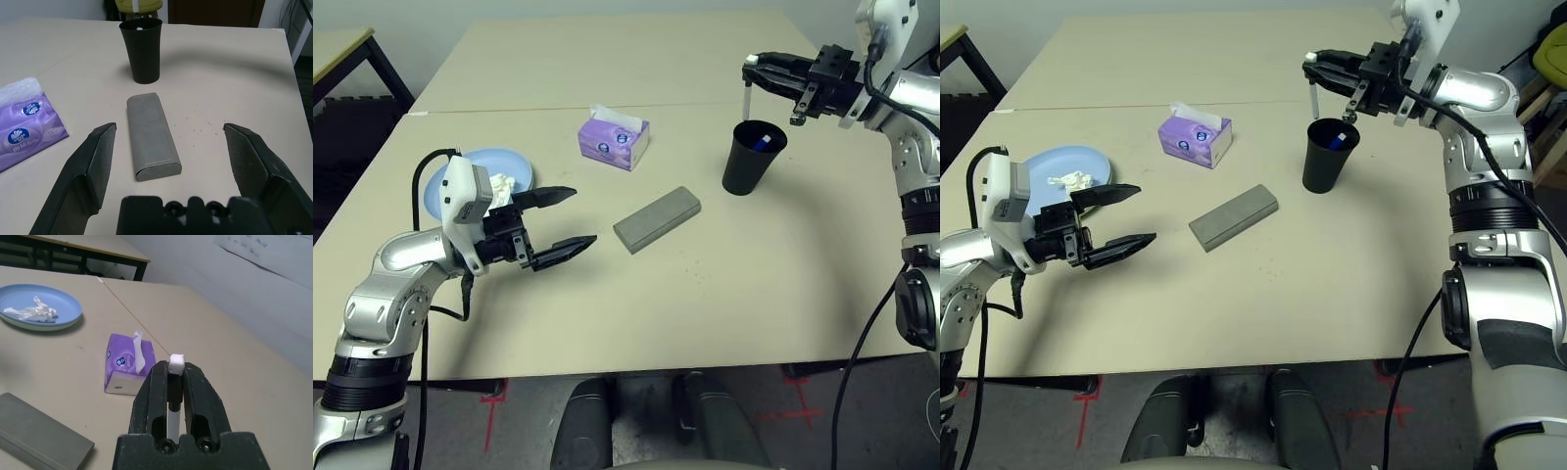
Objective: Organize and tidy the items on the table.
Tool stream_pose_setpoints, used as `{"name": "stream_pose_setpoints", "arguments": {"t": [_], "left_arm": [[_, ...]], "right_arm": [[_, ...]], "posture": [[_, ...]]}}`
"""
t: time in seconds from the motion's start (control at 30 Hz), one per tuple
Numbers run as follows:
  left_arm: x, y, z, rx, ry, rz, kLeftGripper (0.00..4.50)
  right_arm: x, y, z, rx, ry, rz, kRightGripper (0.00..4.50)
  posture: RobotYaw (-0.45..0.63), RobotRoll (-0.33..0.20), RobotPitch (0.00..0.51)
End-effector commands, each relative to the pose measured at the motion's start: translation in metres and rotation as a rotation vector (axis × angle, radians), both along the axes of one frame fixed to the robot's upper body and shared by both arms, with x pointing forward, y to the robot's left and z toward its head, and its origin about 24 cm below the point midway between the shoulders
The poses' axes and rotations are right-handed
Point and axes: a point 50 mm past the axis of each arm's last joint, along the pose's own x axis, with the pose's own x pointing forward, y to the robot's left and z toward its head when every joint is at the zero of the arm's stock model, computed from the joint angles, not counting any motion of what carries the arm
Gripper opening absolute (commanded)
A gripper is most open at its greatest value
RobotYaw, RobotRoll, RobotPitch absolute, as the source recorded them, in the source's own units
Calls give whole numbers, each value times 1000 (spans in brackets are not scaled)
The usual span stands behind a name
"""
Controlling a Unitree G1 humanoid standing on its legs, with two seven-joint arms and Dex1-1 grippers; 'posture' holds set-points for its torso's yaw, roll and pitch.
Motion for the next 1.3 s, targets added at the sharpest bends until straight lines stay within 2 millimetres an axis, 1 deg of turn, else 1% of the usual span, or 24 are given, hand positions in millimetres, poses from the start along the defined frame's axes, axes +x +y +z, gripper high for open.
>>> {"name": "stream_pose_setpoints", "arguments": {"t": [0.03, 0.37, 0.57, 0.6, 0.63, 0.67, 0.7, 0.9, 0.93, 1.03, 1.13, 1.3], "left_arm": [[1, -2, 0, 12, -4, -13, 4500], [-2, -2, 1, 14, -5, -8, 4500], [-2, -2, 1, 16, -5, -4, 4500], [-2, -1, 1, 16, -5, -3, 4500], [-2, -1, 1, 16, -5, -2, 4500], [-2, -1, 2, 16, -5, -2, 4500], [-2, -1, 2, 15, -5, -2, 4500], [-2, -2, 1, 13, -4, -2, 4500], [-2, -3, 1, 12, -5, -3, 4500], [-1, -3, 1, 11, -6, -5, 4500], [0, -4, 2, 10, -10, -5, 4500], [2, -4, 4, 6, -23, -1, 4500]], "right_arm": [[1, -8, -7, 4, 19, -40, 294], [12, -9, -32, 35, 95, -80, 294], [17, -9, -43, 31, 136, -112, 294], [18, -10, -44, 31, 140, -121, 1040], [19, -10, -45, 27, 143, -131, 1291], [20, -11, -46, 23, 144, -139, 1732], [20, -12, -47, 21, 145, -142, 2031], [19, -13, -49, 10, 144, -138, 4324], [19, -13, -49, 10, 141, -138, 4422], [19, -14, -47, 11, 132, -142, 4422], [18, -15, -40, 16, 105, -143, 4422], [10, -7, -29, 29, 57, -103, 4422]], "posture": [[46, 0, 114], [58, 0, 112], [69, 0, 114], [70, 0, 115], [70, 0, 115], [70, 0, 114], [70, 0, 114], [65, 0, 112], [65, 0, 111], [61, 0, 107], [59, 0, 102], [59, 0, 91]]}}
